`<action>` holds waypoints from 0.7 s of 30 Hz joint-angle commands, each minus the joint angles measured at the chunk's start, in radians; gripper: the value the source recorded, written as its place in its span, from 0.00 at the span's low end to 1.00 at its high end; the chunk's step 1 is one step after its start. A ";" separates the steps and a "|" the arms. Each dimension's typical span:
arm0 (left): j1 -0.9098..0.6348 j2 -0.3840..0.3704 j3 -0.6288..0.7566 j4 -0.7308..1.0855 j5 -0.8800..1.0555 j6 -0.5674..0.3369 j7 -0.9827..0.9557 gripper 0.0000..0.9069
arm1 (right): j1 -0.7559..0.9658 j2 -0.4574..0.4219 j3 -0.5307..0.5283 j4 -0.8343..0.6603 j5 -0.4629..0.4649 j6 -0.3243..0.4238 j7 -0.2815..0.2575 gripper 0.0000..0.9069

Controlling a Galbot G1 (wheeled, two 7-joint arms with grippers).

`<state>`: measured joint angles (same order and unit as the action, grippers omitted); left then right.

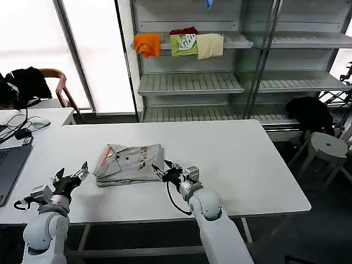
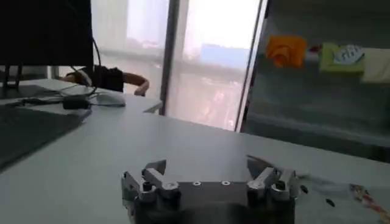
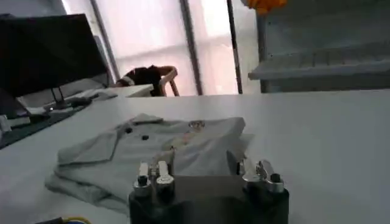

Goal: Fold and organize the clothes.

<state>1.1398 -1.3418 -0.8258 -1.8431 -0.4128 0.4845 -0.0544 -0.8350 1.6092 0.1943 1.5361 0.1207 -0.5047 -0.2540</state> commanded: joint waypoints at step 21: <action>-0.004 -0.015 0.016 0.019 -0.003 -0.004 -0.001 1.00 | 0.012 0.049 -0.002 -0.067 -0.015 0.079 -0.072 0.00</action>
<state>1.1319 -1.3568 -0.8074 -1.8249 -0.4160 0.4815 -0.0552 -0.8203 1.6090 0.1918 1.4674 0.0516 -0.4567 -0.3159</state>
